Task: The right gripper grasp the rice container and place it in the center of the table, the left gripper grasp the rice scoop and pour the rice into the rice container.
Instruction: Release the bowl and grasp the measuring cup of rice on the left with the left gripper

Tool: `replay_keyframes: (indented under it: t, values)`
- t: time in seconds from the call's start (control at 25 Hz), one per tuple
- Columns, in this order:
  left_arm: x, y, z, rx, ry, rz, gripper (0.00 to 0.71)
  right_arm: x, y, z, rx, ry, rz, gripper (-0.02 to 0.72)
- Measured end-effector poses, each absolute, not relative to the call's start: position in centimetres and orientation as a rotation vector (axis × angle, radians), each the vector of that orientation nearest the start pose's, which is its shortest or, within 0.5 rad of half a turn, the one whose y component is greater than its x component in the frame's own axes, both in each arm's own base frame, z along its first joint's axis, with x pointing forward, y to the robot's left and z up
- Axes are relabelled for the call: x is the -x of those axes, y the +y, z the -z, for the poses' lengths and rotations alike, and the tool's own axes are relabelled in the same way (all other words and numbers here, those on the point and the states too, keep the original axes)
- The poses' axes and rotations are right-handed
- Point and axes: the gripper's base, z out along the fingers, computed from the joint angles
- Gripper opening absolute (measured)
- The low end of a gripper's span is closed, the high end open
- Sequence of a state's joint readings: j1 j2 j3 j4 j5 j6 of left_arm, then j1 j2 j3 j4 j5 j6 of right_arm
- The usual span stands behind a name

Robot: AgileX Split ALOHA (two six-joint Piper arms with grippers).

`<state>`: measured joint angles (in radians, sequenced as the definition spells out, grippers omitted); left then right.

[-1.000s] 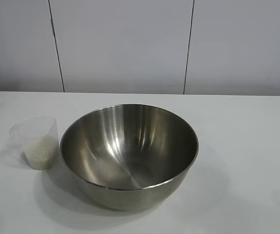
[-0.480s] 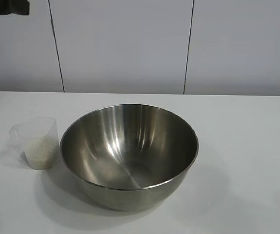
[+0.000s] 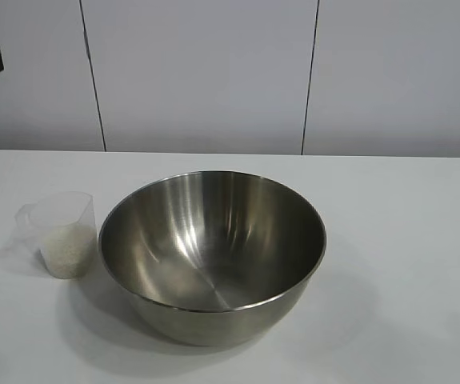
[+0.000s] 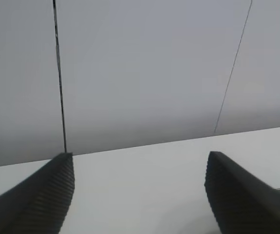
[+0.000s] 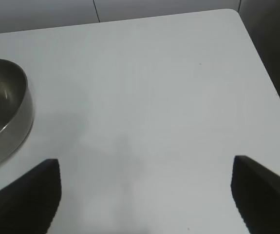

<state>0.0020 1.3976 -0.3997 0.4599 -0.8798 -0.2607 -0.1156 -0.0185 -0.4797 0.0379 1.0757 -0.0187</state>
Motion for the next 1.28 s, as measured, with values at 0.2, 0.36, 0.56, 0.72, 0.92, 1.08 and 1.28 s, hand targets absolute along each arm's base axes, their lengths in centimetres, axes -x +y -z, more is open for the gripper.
replay_keyframes:
  t: [0.2, 0.36, 0.56, 0.72, 0.92, 1.08, 1.28]
  values:
    - [-24.8, -2.3, -21.4, -0.284, 1.630, 0.141, 0.540, 0.6, 0.4, -27.0, -0.098, 2.060, 0.037, 0.650]
    - [-24.7, -2.7, -19.6, -0.285, 1.577, 0.190, 0.540, 0.6, 0.4, -27.0, -0.098, 2.060, 0.037, 0.650]
    - [-25.0, -2.7, -15.7, -0.292, 1.688, 0.206, 0.540, 0.6, 0.4, -27.0, -0.098, 2.060, 0.037, 0.650]
    - [-25.2, -2.6, -13.9, -0.340, 1.745, 0.154, 0.540, 0.6, 0.4, -27.0, -0.098, 2.060, 0.037, 0.650]
    - [-25.0, -2.1, -12.5, -0.354, 1.797, 0.069, 0.532, 0.6, 0.4, -27.0, -0.098, 2.060, 0.037, 0.650]
    - [-24.9, -2.0, -11.1, -0.358, 1.849, 0.068, 0.488, 0.6, 0.4, -27.0, -0.098, 2.060, 0.037, 0.650]
    - [-24.8, -2.0, -9.5, -0.402, 1.903, 0.051, 0.474, 0.6, 0.4, -27.0, -0.098, 2.060, 0.037, 0.650]
